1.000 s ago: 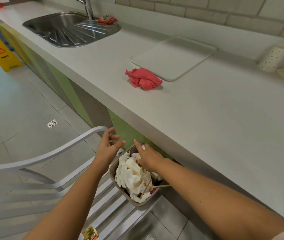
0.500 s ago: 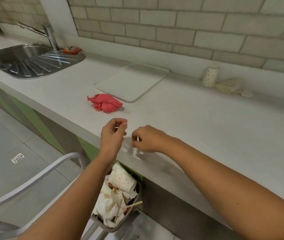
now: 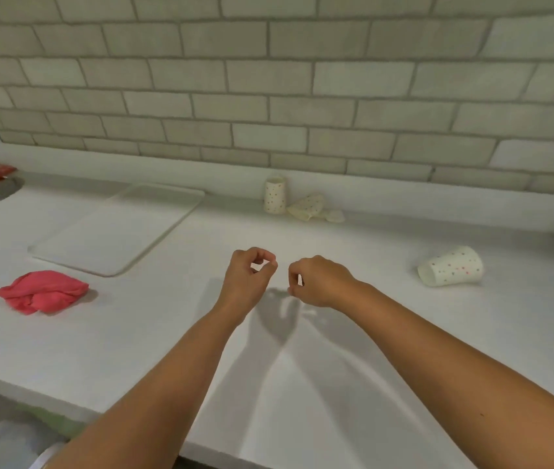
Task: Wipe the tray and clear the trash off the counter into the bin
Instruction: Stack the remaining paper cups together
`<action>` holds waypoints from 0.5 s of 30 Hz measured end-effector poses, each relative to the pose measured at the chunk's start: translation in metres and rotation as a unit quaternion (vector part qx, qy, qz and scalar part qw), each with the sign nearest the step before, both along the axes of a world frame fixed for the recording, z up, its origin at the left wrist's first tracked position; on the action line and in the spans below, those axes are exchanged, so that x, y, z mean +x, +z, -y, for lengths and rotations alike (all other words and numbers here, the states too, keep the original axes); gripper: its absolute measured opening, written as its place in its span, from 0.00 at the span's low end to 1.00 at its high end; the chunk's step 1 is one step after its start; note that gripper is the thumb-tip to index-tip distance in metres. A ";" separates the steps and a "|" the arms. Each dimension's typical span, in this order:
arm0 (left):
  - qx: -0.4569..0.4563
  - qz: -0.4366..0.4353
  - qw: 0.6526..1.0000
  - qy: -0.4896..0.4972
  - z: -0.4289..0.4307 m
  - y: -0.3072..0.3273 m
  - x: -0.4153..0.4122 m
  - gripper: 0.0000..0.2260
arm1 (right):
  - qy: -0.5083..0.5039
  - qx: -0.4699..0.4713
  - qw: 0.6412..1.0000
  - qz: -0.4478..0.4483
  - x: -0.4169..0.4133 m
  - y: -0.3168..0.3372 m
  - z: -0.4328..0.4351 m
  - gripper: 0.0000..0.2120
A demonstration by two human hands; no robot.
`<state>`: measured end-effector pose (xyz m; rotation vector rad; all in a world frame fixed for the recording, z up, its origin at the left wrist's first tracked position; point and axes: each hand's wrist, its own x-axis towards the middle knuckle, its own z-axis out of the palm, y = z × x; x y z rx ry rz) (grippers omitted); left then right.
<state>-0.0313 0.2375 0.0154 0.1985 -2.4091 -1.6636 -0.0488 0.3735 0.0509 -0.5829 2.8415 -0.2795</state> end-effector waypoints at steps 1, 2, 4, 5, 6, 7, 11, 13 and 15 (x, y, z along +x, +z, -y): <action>-0.010 0.005 1.000 -0.011 -0.013 0.000 -0.007 0.02 | -0.014 0.011 1.000 -0.005 -0.006 0.000 -0.015 0.08; -0.016 0.009 1.000 -0.021 -0.025 -0.002 -0.015 0.03 | -0.026 0.021 0.999 -0.009 -0.012 0.000 -0.031 0.08; -0.029 0.018 0.999 -0.039 -0.050 -0.005 -0.029 0.03 | -0.053 0.037 0.998 -0.017 -0.025 0.000 -0.061 0.09; -0.035 0.020 0.998 -0.049 -0.062 -0.006 -0.035 0.04 | -0.071 0.043 0.996 -0.022 -0.032 -0.001 -0.077 0.09; -0.037 0.020 0.997 -0.058 -0.073 -0.007 -0.041 0.04 | -0.090 0.048 0.994 -0.030 -0.040 -0.002 -0.092 0.10; -0.040 0.022 0.997 -0.066 -0.082 -0.008 -0.047 0.03 | -0.113 0.054 0.991 -0.038 -0.046 -0.003 -0.107 0.11; -0.057 0.031 0.995 -0.081 -0.109 -0.014 -0.072 0.03 | -0.236 0.058 0.968 -0.063 -0.068 -0.002 -0.166 0.19; -0.068 0.035 0.994 -0.074 -0.115 -0.017 -0.085 0.03 | -0.301 0.054 0.950 -0.058 -0.077 -0.001 -0.190 0.21; -0.078 0.041 0.994 -0.058 -0.117 -0.020 -0.098 0.03 | -0.356 0.050 0.932 -0.048 -0.086 0.000 -0.209 0.24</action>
